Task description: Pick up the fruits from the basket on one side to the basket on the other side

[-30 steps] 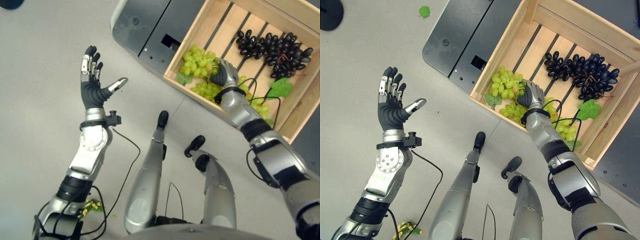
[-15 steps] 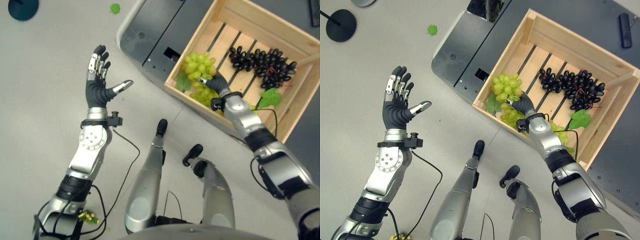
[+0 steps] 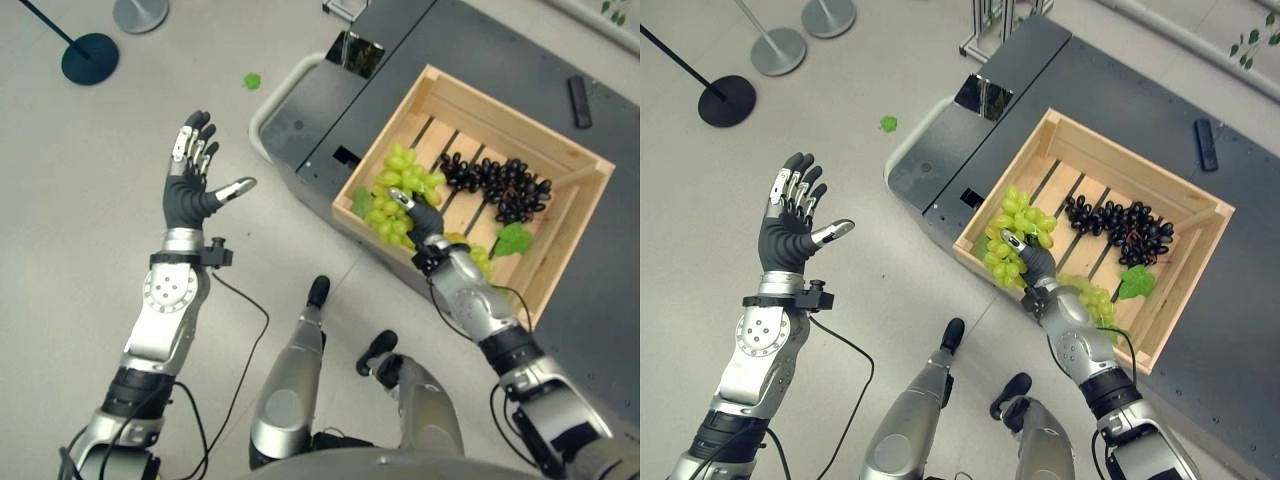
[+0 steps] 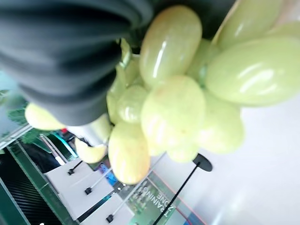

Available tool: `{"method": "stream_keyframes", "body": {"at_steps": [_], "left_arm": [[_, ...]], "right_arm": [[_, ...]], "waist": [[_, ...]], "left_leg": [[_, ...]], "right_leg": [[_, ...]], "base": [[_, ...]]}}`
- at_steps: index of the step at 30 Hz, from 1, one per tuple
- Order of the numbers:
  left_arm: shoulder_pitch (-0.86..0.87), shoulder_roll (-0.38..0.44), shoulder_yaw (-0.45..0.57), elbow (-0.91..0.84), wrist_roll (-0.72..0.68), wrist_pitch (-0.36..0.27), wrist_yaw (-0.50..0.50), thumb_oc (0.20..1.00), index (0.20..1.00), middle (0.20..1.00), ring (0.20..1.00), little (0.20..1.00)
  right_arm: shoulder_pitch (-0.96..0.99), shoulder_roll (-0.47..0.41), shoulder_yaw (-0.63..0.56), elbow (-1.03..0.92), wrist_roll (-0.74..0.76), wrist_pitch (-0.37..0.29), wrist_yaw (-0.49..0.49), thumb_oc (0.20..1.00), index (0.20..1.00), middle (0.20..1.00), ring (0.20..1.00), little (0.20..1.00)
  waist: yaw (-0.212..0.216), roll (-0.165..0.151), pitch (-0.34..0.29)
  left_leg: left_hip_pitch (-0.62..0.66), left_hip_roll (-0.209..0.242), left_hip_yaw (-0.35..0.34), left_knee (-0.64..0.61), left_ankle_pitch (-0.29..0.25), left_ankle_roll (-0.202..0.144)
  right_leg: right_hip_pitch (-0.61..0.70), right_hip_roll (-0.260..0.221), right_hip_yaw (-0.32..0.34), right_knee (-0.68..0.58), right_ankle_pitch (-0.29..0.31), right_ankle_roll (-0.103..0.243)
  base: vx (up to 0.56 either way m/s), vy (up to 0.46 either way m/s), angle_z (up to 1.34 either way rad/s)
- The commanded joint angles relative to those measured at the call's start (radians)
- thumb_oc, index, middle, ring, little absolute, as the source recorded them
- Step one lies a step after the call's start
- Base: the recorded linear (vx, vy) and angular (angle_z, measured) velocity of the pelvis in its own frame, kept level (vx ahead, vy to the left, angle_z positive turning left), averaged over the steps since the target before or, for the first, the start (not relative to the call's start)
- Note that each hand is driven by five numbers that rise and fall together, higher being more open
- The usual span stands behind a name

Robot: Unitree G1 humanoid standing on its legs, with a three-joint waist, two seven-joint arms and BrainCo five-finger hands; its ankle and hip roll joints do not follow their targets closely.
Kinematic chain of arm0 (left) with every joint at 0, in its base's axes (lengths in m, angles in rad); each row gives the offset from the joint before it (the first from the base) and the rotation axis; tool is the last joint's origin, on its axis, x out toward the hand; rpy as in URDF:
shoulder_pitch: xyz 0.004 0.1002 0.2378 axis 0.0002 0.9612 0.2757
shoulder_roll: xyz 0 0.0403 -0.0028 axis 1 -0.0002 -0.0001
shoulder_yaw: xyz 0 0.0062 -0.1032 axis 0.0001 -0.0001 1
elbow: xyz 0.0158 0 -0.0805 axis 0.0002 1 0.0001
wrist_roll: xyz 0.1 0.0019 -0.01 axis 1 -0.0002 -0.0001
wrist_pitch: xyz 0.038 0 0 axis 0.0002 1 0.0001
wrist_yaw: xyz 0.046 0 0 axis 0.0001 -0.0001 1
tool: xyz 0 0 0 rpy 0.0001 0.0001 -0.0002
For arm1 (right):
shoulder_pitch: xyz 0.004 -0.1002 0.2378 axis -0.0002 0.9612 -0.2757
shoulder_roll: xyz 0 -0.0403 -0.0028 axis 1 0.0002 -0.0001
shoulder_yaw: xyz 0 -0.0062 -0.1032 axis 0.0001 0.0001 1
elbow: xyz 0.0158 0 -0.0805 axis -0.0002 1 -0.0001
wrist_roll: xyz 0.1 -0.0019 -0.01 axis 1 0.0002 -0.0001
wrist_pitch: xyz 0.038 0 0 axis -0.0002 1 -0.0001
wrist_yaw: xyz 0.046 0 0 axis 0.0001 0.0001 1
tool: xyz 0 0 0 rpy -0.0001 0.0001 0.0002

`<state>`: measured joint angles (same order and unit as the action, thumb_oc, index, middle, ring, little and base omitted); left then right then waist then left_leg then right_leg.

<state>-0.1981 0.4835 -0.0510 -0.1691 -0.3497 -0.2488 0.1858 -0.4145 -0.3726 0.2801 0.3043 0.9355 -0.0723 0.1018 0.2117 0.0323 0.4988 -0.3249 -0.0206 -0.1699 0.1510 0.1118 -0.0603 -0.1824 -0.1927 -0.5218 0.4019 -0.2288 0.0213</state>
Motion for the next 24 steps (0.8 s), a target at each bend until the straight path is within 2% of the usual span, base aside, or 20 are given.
{"method": "stream_keyframes", "body": {"at_steps": [1,4,6,9,10,13,16,24], "left_arm": [[0.066,-0.007,0.015,-0.045,-0.031,-0.035,-0.028,1.000,1.000,1.000,1.000,1.000],[0.087,-0.015,0.023,-0.044,-0.039,-0.033,-0.037,1.000,1.000,1.000,1.000,1.000],[0.119,-0.025,0.040,-0.049,-0.054,-0.026,-0.055,1.000,1.000,1.000,1.000,1.000],[0.129,-0.023,0.046,-0.056,-0.066,-0.022,-0.070,1.000,1.000,1.000,1.000,1.000],[0.143,-0.020,0.053,-0.063,-0.080,-0.018,-0.091,1.000,1.000,1.000,1.000,1.000],[0.158,-0.013,0.064,-0.069,-0.101,-0.010,-0.106,1.000,1.000,1.000,1.000,1.000],[0.200,0.008,0.088,-0.068,-0.162,0.015,-0.153,1.000,1.000,1.000,1.000,1.000],[0.276,0.065,0.107,-0.055,-0.202,0.071,-0.227,1.000,1.000,1.000,1.000,1.000]], "right_arm": [[0.041,0.010,-0.033,-0.107,0.001,-0.053,0.062,0.200,0.200,0.200,0.200,0.200],[0.072,0.012,-0.056,-0.137,0.003,-0.058,0.070,0.200,0.200,0.200,0.200,0.200],[0.098,0.000,-0.096,-0.188,-0.018,-0.069,0.067,0.200,0.200,0.200,0.200,0.200],[0.104,-0.021,-0.108,-0.214,-0.045,-0.070,0.067,0.200,0.200,0.200,0.200,0.200],[0.113,-0.038,-0.142,-0.236,-0.059,-0.075,0.064,0.200,0.200,0.200,0.200,0.200],[0.121,-0.049,-0.164,-0.251,-0.077,-0.079,0.063,0.200,0.200,0.200,0.200,0.200],[0.128,-0.113,-0.210,-0.289,-0.156,-0.080,0.055,0.200,0.200,0.200,0.200,0.200],[0.148,-0.167,-0.265,-0.341,-0.169,-0.071,0.067,0.200,0.200,0.200,0.200,0.200]], "waist": [[-0.016,-0.041,-0.179],[-0.025,-0.046,-0.211],[-0.046,-0.055,-0.268],[-0.054,-0.057,-0.282],[-0.064,-0.054,-0.305],[-0.073,-0.056,-0.330],[-0.091,-0.061,-0.367],[-0.117,-0.066,-0.418]], "left_leg": [[0.069,-0.001,0.022,-0.004,-0.104,0.001],[0.096,0.000,0.026,-0.018,-0.106,0.001],[0.139,0.005,0.040,-0.043,-0.112,0.004],[0.154,0.007,0.046,-0.052,-0.114,0.005],[0.162,0.008,0.058,-0.064,-0.095,0.013],[0.185,0.013,0.072,-0.078,-0.099,0.015],[0.223,0.024,0.095,-0.100,-0.107,0.018],[0.280,0.035,0.135,-0.135,-0.114,0.025]], "right_leg": [[0.073,-0.010,0.006,-0.114,0.035,0.052],[0.103,-0.004,0.007,-0.132,0.035,0.052],[0.140,0.008,0.014,-0.167,0.038,0.055],[0.150,0.013,0.020,-0.176,0.040,0.055],[0.160,0.016,0.010,-0.201,0.069,0.053],[0.178,0.025,0.024,-0.227,0.077,0.055],[0.207,0.038,0.053,-0.265,0.087,0.059],[0.247,0.056,0.096,-0.331,0.112,0.068]], "base": [[0.08,0.020,0.13],[0.08,0.019,0.09],[0.10,0.018,0.01],[0.03,0.031,-0.03],[0.00,0.059,-0.07],[0.06,0.032,-0.16],[0.08,0.012,-0.40],[0.04,0.015,-0.19]]}}
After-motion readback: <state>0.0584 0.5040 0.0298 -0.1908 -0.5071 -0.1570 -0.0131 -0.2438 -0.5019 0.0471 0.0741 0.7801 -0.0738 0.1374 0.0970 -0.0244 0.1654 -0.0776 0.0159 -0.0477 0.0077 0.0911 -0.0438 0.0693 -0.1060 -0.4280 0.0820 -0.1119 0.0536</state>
